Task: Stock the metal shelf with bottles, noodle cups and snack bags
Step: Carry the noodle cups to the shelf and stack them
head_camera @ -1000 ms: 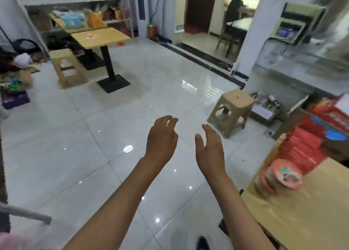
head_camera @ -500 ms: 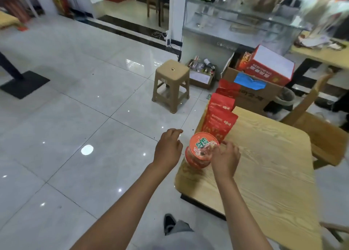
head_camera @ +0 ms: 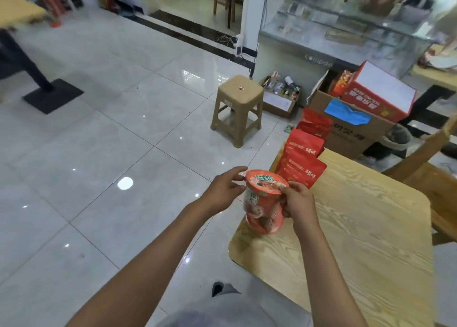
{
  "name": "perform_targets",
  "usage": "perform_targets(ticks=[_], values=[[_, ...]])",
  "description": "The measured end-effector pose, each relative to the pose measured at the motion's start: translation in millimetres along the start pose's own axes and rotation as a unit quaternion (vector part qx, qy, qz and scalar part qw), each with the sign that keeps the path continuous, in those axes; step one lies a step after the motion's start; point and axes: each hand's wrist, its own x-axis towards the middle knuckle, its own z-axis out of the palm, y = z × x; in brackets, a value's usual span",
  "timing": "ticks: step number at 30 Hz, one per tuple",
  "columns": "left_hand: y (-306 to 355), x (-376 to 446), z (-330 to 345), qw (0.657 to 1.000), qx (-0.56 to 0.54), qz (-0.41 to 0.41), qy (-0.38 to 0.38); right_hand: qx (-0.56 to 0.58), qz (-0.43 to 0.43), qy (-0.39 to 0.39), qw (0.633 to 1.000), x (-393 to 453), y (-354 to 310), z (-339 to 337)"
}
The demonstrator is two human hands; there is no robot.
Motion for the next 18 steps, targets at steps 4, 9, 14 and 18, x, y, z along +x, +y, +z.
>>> perform_targets(ticks=[4,9,14,18], values=[[17.6,-12.0,-56.6,0.995,-0.065,0.025,0.068,0.009,-0.025,-0.076,0.997,-11.3,-54.0,48.4],[18.2,-62.4,-148.0,0.981,-0.115,0.05,0.148,0.047,-0.054,-0.2,0.977,-53.9,-109.5,132.9],[3.5,-152.7,-238.5,0.951,-0.164,0.066,0.255,0.04,-0.057,-0.357,0.931,-127.0,-134.4,229.5],[-20.0,-250.7,-299.6,0.935,-0.171,0.043,0.307,-0.029,-0.055,-0.449,0.891,-209.1,-139.9,308.1]])
